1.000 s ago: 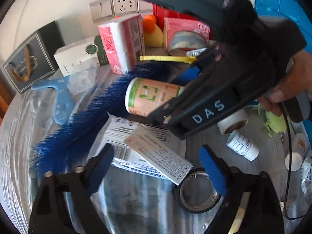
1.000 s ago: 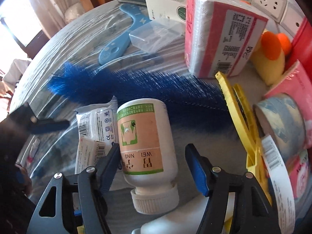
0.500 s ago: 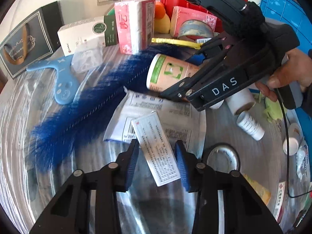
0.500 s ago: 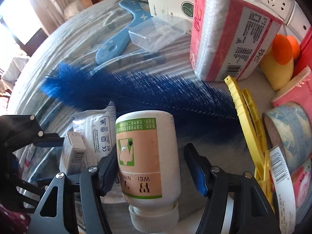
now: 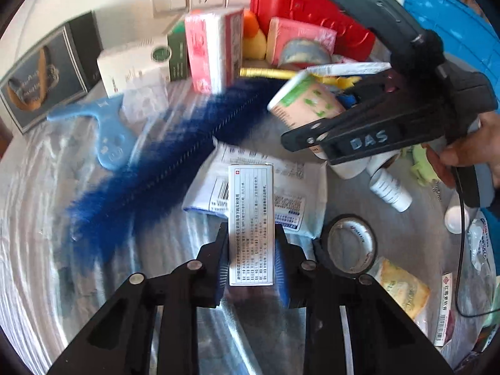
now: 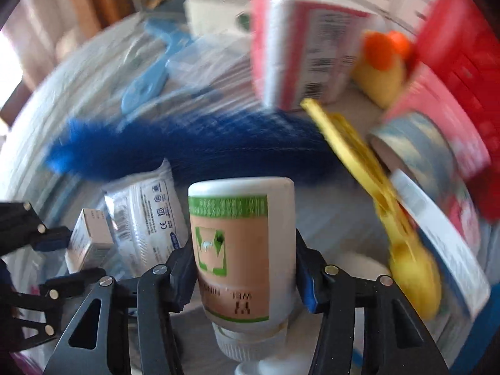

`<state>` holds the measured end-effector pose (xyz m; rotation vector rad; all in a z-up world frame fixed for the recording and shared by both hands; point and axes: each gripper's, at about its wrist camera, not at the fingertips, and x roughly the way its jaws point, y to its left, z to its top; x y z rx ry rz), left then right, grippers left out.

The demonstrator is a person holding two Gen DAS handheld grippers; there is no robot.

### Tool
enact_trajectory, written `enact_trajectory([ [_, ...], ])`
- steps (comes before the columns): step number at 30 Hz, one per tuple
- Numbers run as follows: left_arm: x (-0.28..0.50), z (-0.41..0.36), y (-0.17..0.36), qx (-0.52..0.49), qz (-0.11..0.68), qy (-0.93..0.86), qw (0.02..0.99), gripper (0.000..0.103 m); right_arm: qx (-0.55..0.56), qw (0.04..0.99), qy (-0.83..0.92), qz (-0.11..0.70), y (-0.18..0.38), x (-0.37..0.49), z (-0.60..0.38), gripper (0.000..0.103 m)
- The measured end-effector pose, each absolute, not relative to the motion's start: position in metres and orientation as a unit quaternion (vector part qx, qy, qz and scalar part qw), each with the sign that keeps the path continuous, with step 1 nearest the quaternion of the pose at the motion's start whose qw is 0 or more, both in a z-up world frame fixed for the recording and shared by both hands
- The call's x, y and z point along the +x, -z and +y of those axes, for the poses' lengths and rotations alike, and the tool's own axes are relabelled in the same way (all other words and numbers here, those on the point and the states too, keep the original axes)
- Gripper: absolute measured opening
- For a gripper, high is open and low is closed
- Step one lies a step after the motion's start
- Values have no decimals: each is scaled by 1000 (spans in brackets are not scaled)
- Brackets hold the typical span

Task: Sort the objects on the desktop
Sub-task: 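Grasp the white medicine box with the left tool while the right grasps the white pill bottle, then carry the medicine box and pill bottle over the blue bin and release both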

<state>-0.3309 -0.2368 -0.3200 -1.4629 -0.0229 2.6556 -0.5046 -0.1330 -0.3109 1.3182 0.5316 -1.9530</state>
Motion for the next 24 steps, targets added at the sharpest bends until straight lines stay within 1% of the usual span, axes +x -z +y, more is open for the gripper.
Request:
enact_trajectory([
  [4,-324,-228,295,-453,25,-889,58,25,489,342,788,152,271,-492,-98,52],
  [8,-313,-218,254,-412,52,-906,74,25,455,323,825,93,220,-457,-62,52],
  [13,-299,-186,195,-354,78,-925,114,25,389,283,876,40,134,-393,-3,52],
  [16,-288,-147,149,-308,99,-932,164,25,335,249,908,12,74,-343,33,52],
  [20,-282,-83,89,-249,127,-931,233,25,260,183,948,8,-4,-273,95,52],
  [22,-278,-37,53,-220,139,-925,277,25,234,147,961,10,-31,-247,129,52],
  [24,-275,0,30,-194,150,-920,304,25,218,105,970,10,-50,-231,165,52],
])
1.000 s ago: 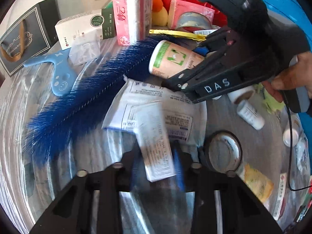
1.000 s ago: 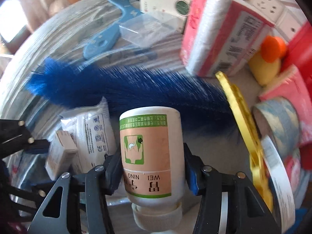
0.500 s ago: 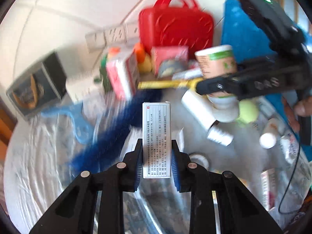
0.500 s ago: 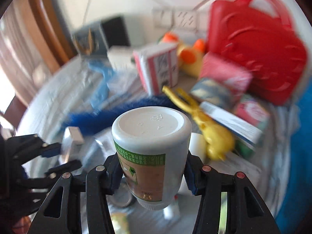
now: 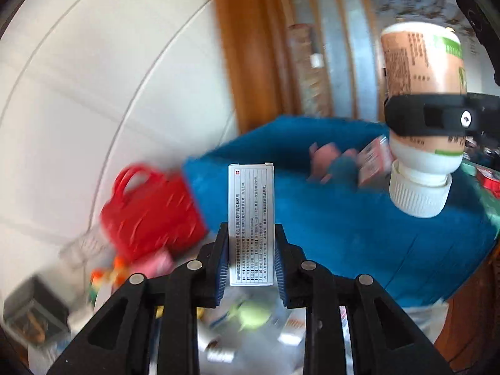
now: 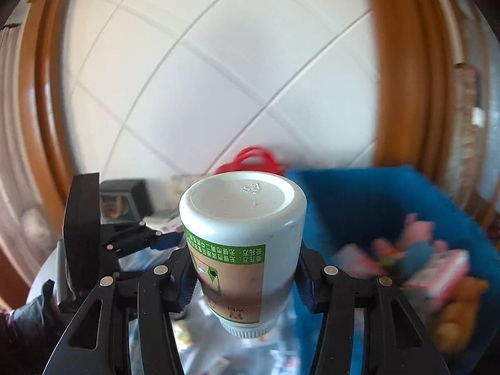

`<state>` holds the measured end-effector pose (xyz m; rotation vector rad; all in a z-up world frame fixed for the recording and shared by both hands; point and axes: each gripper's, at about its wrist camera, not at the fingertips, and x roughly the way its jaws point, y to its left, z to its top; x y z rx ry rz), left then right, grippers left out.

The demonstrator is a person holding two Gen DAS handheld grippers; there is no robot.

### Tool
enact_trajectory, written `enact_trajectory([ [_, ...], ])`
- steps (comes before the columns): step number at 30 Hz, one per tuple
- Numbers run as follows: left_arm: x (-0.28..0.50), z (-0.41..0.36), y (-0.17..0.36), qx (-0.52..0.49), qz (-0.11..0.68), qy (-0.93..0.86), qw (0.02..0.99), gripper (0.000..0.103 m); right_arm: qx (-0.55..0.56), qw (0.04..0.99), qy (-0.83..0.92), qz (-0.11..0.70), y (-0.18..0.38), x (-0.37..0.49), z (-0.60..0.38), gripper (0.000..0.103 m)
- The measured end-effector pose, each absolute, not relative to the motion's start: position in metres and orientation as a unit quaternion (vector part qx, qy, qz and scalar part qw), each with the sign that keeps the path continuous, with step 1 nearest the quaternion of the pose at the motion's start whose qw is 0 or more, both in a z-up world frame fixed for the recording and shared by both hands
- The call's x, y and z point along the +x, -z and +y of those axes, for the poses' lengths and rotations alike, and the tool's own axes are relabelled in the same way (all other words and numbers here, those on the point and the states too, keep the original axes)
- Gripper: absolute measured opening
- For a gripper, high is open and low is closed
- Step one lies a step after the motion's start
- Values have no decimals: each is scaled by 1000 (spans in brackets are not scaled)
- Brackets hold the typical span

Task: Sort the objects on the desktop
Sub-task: 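Carry the medicine box and pill bottle over the blue bin and release both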

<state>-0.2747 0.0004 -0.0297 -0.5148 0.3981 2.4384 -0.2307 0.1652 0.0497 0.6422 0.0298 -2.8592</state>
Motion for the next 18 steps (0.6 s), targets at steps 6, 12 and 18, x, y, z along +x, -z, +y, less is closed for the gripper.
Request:
enact_trajectory([
  [6,-279,123,-16,-174,157,-902,362,25,225,19,974,-17,-63,-216,271,52],
  [12,-266,186,-35,-137,164,-933,288,87,204,-30,977,-47,-67,-200,342,93],
  [18,-242,174,-45,-105,135,-961,219,97,168,-44,984,-31,-68,-181,347,95],
])
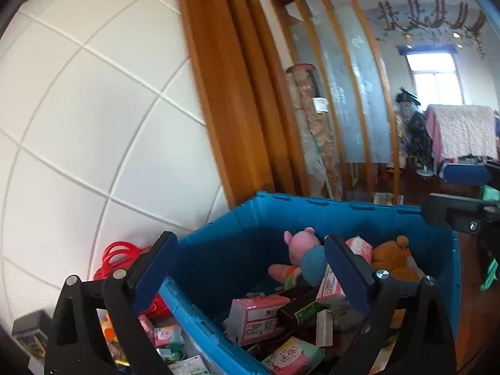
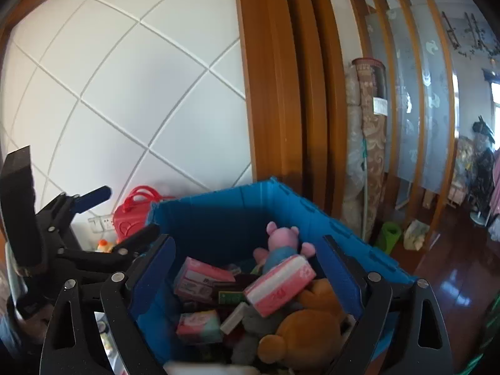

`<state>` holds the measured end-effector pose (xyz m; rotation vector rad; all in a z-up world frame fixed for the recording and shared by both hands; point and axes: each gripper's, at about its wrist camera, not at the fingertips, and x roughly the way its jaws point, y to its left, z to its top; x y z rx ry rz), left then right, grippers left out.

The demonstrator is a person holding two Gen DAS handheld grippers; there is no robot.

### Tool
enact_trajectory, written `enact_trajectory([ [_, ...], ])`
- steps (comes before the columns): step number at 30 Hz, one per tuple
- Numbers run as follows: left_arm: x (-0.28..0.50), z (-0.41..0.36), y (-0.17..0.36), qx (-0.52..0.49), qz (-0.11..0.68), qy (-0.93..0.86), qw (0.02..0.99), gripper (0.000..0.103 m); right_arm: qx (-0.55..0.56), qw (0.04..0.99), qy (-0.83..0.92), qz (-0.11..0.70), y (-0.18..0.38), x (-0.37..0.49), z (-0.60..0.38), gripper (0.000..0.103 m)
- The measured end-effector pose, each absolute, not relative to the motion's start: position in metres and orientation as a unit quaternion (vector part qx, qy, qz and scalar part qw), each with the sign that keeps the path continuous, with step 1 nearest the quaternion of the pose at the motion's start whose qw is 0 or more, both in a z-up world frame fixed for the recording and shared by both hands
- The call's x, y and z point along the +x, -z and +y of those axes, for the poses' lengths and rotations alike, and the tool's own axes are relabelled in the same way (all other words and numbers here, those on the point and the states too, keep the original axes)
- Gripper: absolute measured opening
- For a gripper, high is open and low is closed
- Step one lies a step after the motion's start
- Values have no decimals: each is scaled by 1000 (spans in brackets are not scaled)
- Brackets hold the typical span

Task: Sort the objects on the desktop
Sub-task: 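Carry the medicine box and pill bottle over the blue bin and release both, then move both open tools back over the cluttered table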

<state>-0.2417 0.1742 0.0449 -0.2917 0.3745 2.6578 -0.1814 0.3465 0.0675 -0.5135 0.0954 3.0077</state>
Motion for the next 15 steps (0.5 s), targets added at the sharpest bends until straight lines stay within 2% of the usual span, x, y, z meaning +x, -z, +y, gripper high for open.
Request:
enact_trajectory([
  [2,-236,167,-44,-106,131,-965,200,99,-167,60,-984,12,-63,-180,346,103],
  [9,-207,144,-22,-121,142,-973,134,99,-202,36,-979,7,-35,-191,345,103],
  [15,-191,112,-16,-131,141,-975,114,99,-200,38,-979,-4,-38,-179,323,103],
])
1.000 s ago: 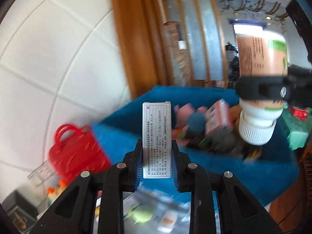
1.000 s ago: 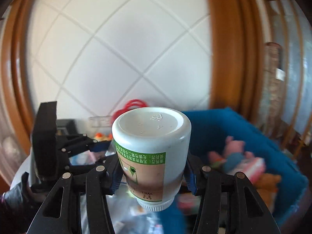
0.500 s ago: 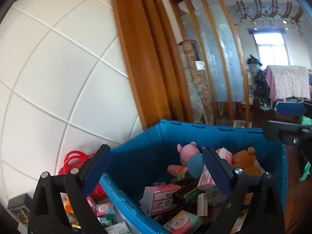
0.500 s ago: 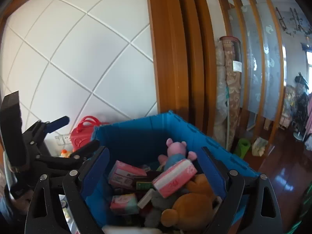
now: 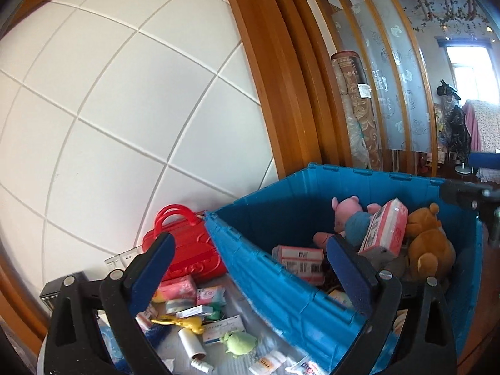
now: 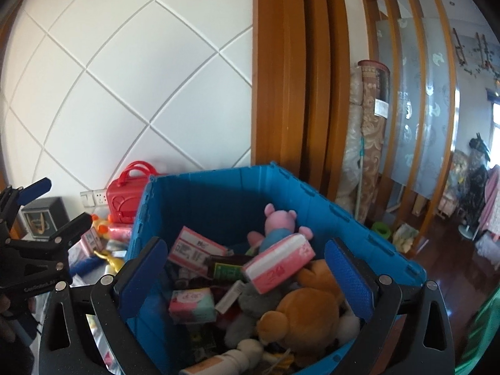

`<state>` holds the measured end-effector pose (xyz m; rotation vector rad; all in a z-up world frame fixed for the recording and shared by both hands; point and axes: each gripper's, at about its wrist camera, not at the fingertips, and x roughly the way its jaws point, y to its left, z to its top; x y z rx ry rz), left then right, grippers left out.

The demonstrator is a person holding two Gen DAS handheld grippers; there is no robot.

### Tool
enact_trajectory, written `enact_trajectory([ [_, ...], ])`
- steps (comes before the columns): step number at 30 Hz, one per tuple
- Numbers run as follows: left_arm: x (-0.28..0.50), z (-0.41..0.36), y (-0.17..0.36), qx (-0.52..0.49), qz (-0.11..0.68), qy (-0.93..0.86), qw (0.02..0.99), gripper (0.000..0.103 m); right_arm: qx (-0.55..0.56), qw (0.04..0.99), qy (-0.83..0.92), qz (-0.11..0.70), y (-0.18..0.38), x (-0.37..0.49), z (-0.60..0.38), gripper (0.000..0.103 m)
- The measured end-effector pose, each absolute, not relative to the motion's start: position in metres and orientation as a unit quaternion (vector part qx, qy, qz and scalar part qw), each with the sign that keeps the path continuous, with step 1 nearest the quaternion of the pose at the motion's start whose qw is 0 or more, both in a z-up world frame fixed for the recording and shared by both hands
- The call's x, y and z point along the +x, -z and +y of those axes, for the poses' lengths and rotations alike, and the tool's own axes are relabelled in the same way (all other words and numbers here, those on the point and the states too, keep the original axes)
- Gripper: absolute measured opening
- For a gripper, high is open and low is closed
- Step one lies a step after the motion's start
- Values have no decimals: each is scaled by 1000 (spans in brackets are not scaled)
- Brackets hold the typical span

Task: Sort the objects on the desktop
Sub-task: 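Move both open tools back over the cluttered table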

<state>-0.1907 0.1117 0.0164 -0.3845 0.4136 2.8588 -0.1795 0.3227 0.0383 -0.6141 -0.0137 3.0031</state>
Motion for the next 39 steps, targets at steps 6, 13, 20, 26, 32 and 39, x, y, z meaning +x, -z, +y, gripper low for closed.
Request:
enact_trajectory([
  [6,-177,66,-14,-141,138,-976,93,99,-187,26,-982,-8,-51,-161,287,103],
  [13,-154,-10,-4,-157,134,-977,64,99,-179,2,-984,-13,-57,-142,226,103],
  [20,-137,-86,16,-167,144,-975,21,99,-195,-30,-980,-20,-39,-136,155,103],
  [26,-128,-161,60,-198,150,-967,-53,99,-262,-70,-962,-33,13,-148,116,103],
  [32,-130,-226,107,-260,108,-952,-122,99,-307,-103,-946,-29,48,-179,101,103],
  [39,-164,-234,140,-293,89,-943,-131,99,-350,-181,-918,-39,92,-251,68,103],
])
